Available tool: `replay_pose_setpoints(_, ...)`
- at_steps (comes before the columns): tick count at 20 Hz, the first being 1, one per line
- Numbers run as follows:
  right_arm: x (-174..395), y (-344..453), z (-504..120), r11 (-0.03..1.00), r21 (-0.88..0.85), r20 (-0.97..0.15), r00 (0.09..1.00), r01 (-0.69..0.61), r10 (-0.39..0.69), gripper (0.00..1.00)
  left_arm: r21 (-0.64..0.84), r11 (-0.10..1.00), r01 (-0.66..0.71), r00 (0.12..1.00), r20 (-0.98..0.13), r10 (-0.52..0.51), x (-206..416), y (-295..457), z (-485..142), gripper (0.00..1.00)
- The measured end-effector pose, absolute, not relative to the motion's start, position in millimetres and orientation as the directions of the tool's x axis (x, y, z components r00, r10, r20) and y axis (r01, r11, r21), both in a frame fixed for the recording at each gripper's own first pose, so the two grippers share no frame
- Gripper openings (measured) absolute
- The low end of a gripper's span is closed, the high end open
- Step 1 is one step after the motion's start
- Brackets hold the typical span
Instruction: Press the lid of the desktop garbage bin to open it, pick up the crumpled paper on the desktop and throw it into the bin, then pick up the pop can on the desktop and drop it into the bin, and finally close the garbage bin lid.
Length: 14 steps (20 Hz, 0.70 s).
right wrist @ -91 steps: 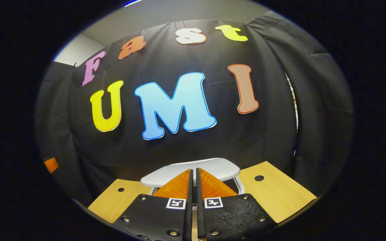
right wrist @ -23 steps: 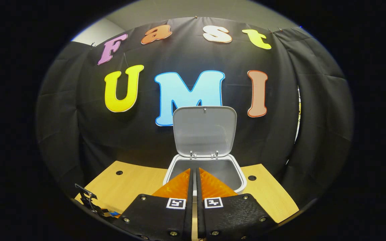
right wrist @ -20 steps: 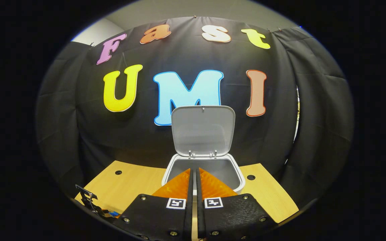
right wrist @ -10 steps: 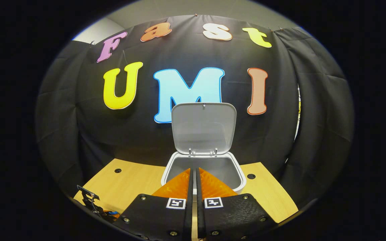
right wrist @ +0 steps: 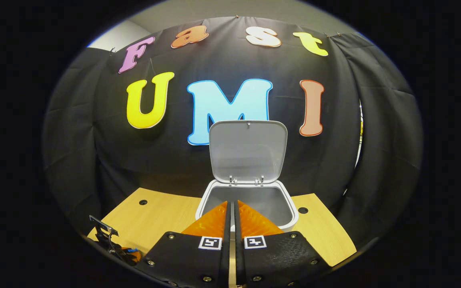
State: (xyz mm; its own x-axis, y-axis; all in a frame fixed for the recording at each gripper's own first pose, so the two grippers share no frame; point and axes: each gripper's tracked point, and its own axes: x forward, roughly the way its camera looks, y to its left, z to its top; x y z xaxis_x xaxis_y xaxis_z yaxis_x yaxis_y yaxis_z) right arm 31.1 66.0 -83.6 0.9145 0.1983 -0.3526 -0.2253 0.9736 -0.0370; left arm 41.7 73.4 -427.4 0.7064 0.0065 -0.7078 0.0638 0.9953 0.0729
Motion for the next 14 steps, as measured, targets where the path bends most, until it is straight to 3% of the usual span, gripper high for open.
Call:
replay_pose_setpoints(2,30,66,-85,0.973,-0.038,-0.354,0.914,-0.227,0.199,0.06,0.084,0.994,0.074,0.727,-0.686,0.004,31,60,-436,0.38)
replay_pose_setpoints(3,30,66,-86,0.973,-0.038,-0.354,0.913,-0.228,0.200,0.06,0.088,0.993,0.080,0.738,-0.675,0.000,49,70,-412,0.42)
replay_pose_setpoints(8,27,67,-89,0.970,-0.046,-0.357,0.911,-0.238,0.206,0.06,0.094,0.991,0.100,0.789,-0.614,-0.021,69,56,-363,0.42)
replay_pose_setpoints(10,25,67,-90,0.970,-0.045,-0.357,0.910,-0.240,0.209,0.06,0.084,0.992,0.099,0.816,-0.577,-0.032,79,51,-336,0.38)
replay_pose_setpoints(14,20,65,-98,0.972,-0.021,-0.368,0.906,-0.232,0.208,0.06,0.065,0.993,0.100,0.869,-0.492,-0.056,104,42,-276,0.43)
